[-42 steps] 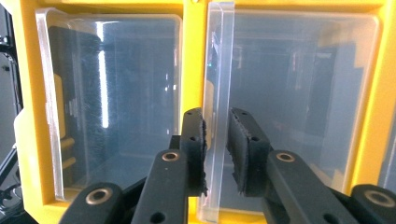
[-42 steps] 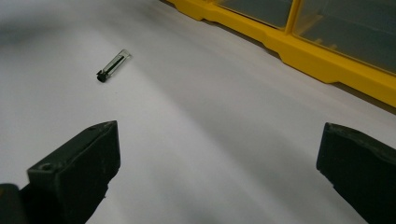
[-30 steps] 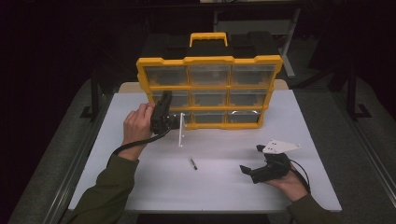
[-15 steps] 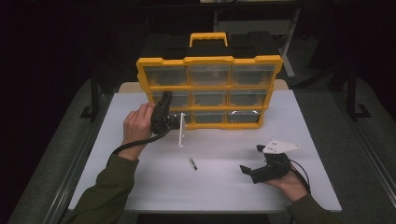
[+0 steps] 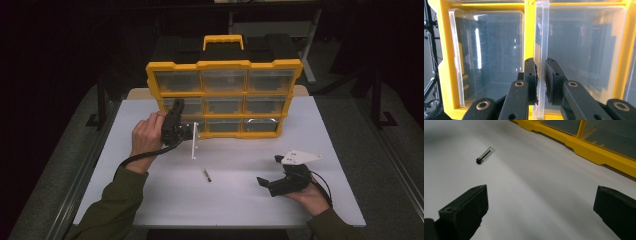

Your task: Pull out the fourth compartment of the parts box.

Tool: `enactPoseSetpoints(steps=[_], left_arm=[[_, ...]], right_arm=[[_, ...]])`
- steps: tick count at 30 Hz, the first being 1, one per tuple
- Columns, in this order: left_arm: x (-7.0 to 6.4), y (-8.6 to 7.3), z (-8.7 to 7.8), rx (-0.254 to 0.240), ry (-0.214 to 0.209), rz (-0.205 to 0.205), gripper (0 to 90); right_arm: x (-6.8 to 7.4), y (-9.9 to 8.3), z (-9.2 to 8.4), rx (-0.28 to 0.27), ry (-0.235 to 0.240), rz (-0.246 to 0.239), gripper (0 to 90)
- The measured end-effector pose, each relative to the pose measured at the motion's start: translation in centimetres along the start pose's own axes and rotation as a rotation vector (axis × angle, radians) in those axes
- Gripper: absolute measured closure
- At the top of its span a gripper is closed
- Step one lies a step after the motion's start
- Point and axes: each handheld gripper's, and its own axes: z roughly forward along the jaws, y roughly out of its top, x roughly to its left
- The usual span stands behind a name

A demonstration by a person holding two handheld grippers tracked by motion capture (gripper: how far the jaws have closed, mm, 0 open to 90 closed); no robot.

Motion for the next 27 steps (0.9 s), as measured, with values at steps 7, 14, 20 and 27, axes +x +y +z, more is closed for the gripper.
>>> enactPoseSetpoints(steps=[7, 14, 20, 27], left_arm=[[0.0, 0.0, -0.4, -0.003, -0.003, -0.002, 81.0], [0.0, 0.0, -0.8, -0.007, -0.001, -0.008, 81.0], [0.1, 0.1, -1.4, -0.004, -0.003, -0.006, 81.0], [0.2, 0.2, -2.0, -0.006, -0.001, -0.001, 81.0]], right_arm=[[0.0, 0.0, 0.0, 0.000, 0.001, 0.000, 0.0], [0.0, 0.0, 0.0, -0.001, 0.000, 0.001, 0.0], [0.0, 0.0, 0.0, -0.003, -0.001, -0.002, 0.0], [0.0, 0.0, 0.0, -0.006, -0.002, 0.000, 0.0]])
